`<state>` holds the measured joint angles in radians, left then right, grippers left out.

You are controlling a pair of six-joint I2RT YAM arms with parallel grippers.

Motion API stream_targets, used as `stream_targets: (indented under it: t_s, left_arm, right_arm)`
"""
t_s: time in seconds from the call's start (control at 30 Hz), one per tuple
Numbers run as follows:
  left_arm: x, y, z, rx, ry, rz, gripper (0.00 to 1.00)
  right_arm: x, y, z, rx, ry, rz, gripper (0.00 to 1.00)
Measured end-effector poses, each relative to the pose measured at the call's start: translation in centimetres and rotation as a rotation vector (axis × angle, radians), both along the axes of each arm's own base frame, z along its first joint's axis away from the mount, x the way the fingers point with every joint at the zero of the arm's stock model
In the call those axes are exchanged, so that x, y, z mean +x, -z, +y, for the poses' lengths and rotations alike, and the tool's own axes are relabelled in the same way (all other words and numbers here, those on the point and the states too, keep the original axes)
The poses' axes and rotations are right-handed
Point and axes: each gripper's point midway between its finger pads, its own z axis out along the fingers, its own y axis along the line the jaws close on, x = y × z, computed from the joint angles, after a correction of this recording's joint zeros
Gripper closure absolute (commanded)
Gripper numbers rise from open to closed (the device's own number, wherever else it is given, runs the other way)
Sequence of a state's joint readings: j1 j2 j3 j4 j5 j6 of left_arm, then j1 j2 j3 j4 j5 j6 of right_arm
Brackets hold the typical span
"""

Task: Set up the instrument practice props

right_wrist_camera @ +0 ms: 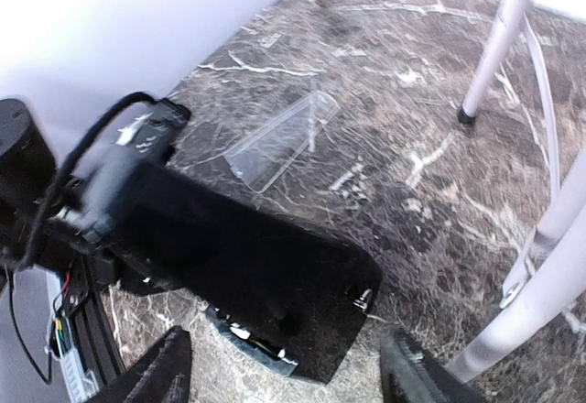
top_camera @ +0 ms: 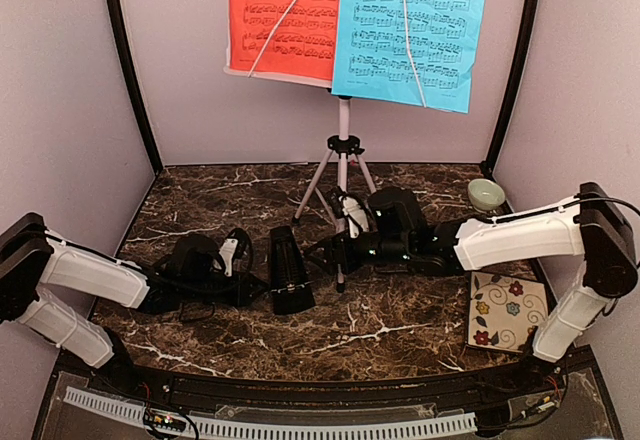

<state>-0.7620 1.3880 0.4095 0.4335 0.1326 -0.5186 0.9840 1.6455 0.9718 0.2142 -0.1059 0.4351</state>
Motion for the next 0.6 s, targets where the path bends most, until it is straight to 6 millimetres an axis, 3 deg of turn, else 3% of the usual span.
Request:
stream_targets:
  t_s: [0.13, 0.27, 0.6]
  left_arm:
    - [0.2, 0.0, 0.2, 0.006, -0.012, -0.007, 0.67]
    - [0.2, 0.0, 0.2, 0.009, -0.015, -0.008, 0.67]
    - [0.3, 0.0, 0.2, 0.01, -0.016, -0.01, 0.67]
  right_arm:
    - [-1.5, -0.9, 0.3, 0.031, -0.048, -0.03, 0.16]
    - [-2.8, -0.7, 1.0, 0.023, -0.093, -0.039, 0.15]
    - [-2.4, -1.6, 3.8, 0.013, -0.097, -0.076, 0.22]
